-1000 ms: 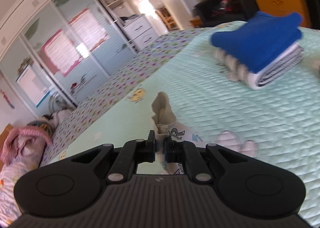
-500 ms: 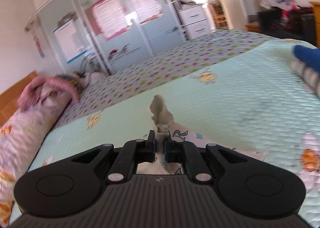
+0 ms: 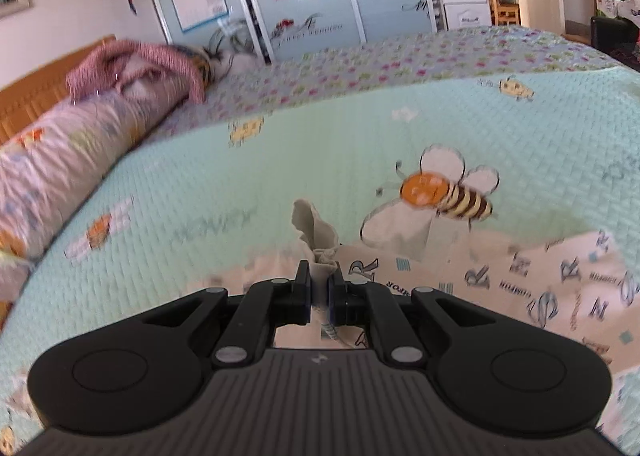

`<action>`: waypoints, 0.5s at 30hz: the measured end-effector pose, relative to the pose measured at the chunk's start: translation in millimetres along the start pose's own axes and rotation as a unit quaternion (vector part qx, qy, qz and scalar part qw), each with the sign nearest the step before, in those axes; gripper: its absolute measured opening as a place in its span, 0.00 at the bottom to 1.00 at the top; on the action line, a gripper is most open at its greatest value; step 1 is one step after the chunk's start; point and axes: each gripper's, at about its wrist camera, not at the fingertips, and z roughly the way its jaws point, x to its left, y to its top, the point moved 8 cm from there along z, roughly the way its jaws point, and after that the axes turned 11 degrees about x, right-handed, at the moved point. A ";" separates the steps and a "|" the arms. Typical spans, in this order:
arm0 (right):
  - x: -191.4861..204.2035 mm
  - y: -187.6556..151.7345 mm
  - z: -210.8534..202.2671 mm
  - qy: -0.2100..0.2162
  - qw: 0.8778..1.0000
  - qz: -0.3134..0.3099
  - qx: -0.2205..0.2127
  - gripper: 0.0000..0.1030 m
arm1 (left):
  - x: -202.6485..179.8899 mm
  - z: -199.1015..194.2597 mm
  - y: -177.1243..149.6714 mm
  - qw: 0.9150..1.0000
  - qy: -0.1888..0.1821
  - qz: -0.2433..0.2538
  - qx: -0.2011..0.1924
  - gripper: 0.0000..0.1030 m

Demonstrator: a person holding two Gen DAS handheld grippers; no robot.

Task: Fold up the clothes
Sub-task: 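Lift the sleeve with the right gripper and lay it across the sweatshirt front, release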

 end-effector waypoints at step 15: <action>65.7 -21.0 26.9 -0.010 0.997 -0.067 0.031 0.08 | -1.1 1.3 -1.2 1.000 -0.002 0.001 0.000 0.58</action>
